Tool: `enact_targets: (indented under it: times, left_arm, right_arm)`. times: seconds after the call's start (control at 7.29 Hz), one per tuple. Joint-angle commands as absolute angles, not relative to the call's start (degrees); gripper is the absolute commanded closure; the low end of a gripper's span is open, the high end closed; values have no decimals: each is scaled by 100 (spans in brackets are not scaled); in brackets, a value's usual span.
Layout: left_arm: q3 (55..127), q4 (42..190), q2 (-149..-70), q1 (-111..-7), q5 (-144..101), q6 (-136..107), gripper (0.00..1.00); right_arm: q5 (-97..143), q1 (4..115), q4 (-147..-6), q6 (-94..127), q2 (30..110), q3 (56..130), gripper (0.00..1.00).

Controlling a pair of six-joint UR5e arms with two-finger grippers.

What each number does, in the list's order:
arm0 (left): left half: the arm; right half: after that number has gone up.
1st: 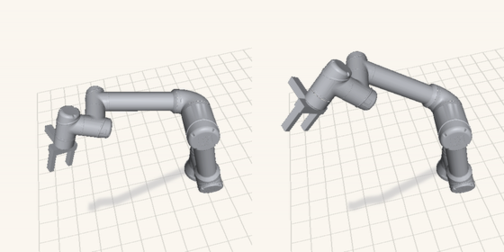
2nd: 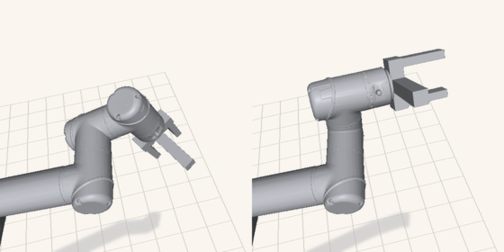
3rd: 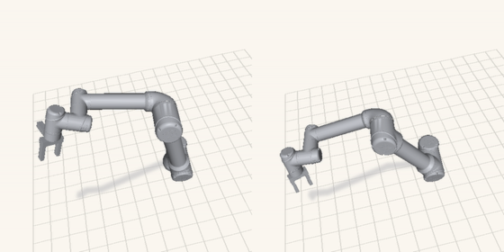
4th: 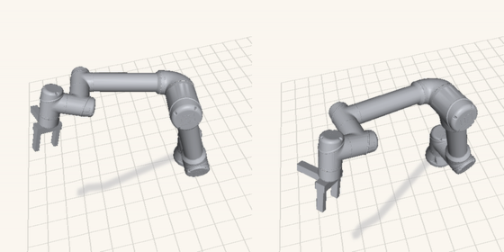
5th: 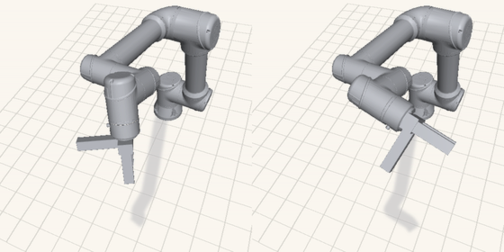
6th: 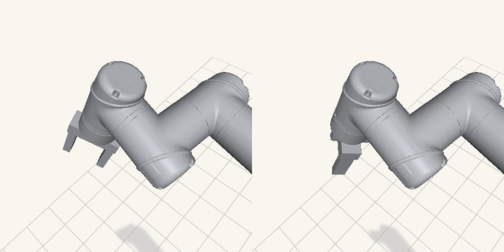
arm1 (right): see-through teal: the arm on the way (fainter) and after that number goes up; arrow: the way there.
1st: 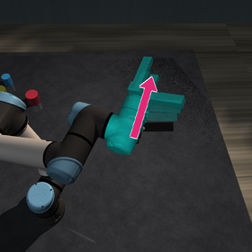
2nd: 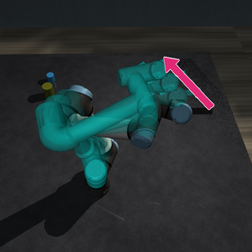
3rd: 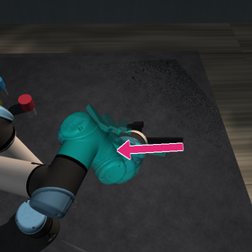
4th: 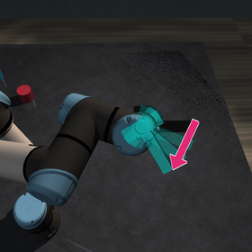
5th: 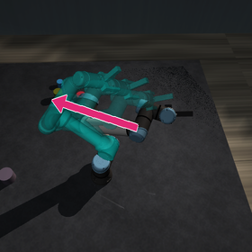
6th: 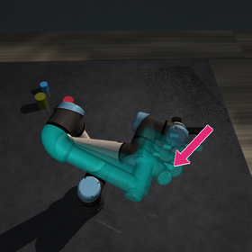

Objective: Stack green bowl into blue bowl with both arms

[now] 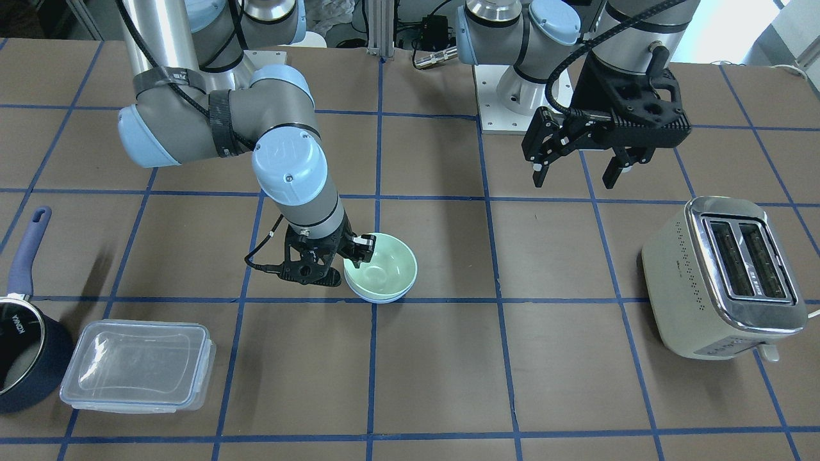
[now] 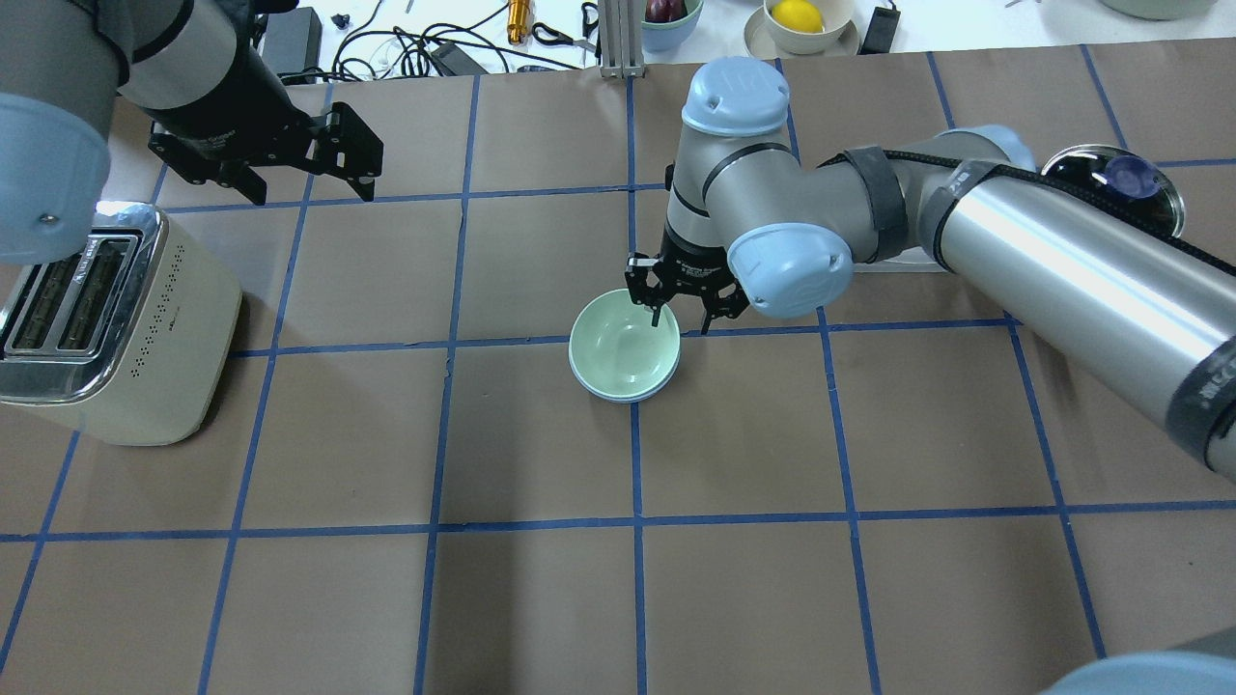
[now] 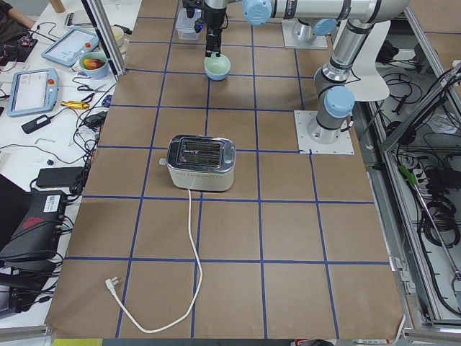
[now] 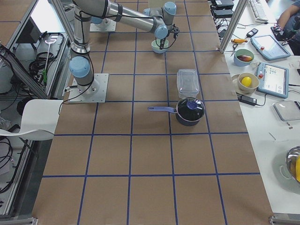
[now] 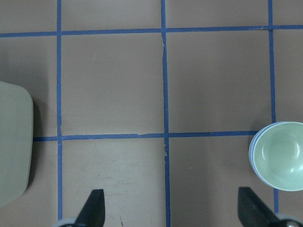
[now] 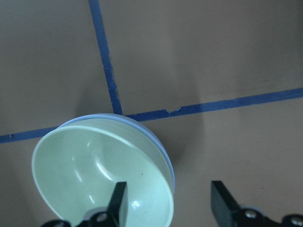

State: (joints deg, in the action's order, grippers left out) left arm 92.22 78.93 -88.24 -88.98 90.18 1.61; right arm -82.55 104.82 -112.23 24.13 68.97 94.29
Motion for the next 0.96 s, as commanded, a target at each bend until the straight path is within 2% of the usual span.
enact_targets:
  times: [0.0, 0.14, 0.27, 0.55, 0.82]
  left_arm:
    - [9255, 7901, -8816, -8903, 9018, 158, 0]
    - [9264, 7893, -8815, -8903, 9018, 158, 0]
    - [9264, 7893, -8815, -8912, 9018, 158, 0]
    - [9272, 7893, -8815, -8912, 9009, 150, 0]
    - [9211, 7910, -8807, -8868, 9044, 167, 0]
  right_arm:
    - [-8393, 10346, -9249, 1998, 6943, 7910, 0]
    - [-8655, 10127, -8298, 1830, 6969, 7249, 0]
    - [-8683, 9794, -7688, 1141, 7126, 6886, 0]
    - [-8884, 8978, -7043, -310, 7872, 7126, 0]
    - [-9079, 8781, -7441, -387, 8470, 7906, 0]
